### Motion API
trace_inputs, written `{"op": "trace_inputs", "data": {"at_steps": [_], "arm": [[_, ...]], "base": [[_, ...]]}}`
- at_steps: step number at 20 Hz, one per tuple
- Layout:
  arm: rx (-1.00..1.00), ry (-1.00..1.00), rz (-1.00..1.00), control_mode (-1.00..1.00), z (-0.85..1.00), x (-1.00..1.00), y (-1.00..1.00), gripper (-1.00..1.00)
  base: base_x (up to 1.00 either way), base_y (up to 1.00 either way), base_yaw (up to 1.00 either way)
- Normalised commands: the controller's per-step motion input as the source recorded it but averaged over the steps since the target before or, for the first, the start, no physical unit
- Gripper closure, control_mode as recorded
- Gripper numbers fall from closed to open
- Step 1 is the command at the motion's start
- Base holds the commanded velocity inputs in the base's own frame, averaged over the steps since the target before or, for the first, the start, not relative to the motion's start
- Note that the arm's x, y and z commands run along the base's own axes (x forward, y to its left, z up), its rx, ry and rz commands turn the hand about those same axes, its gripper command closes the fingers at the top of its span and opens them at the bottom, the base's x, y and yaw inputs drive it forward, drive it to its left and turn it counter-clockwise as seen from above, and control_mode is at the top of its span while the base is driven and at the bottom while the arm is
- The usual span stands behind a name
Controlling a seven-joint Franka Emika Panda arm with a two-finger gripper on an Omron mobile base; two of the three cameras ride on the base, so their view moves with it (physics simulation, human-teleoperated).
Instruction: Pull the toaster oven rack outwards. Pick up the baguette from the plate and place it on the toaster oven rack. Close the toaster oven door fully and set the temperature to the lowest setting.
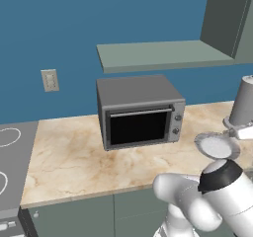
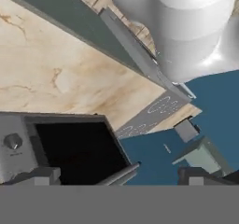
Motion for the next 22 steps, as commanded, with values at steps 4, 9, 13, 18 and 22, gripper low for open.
{"op": "trace_inputs", "data": {"at_steps": [4,9,13,18,22], "arm": [[0.48,0.02,0.25,-1.00,0.77,-0.60,-0.34,-1.00],[0.19,-0.04,0.18,-1.00,0.58,-0.31,0.22,-1.00],[-0.04,0.02,0.00,-1.00,-0.08,-0.03,0.73,-1.00],[0.00,-0.21,-0.01,-1.00,-0.32,-0.30,0.55,-1.00],[0.00,-0.58,0.00,-1.00,-0.02,-0.55,0.55,-1.00]], "base": [[0.00,0.00,0.00],[0.00,0.00,0.00],[0.00,0.00,0.00],[0.00,0.00,0.00],[0.00,0.00,0.00]]}}
